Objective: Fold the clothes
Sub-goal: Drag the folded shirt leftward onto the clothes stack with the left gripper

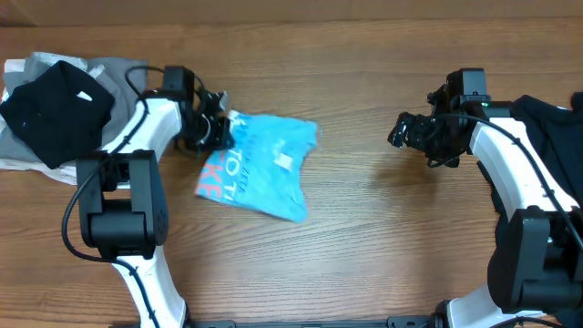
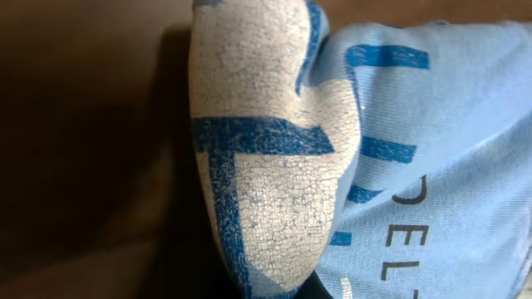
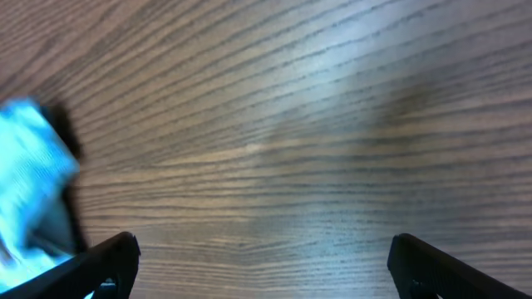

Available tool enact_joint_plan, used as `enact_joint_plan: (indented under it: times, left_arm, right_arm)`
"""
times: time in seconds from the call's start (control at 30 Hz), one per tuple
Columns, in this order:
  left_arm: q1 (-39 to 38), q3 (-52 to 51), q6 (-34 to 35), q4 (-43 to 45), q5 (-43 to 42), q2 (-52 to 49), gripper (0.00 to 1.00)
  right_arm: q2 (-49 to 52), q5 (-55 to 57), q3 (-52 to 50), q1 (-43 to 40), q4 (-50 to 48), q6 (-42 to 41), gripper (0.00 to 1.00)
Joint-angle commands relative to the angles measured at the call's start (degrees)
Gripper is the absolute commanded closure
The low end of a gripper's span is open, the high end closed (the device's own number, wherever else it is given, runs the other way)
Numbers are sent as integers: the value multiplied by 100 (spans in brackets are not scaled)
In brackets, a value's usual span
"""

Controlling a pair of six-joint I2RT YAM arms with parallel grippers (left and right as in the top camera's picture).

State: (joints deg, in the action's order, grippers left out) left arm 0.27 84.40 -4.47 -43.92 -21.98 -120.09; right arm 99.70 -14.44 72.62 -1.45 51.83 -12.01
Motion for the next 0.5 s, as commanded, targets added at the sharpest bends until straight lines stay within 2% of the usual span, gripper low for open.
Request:
enact_joint_plan:
  times: [0.0,0.23,0.47]
  left_arm:
    - [188,302,-26,-17,1169,-111,96]
    - [487,356,-118,-48,2111,-111,96]
    - [850,787,-332,-304,2118,-111,96]
  right_arm:
    - [20,-17,9,11,28,-24,0]
    - [20,-15,9,11,280,-22,0]
    - [20,-20,9,11,304,-26,0]
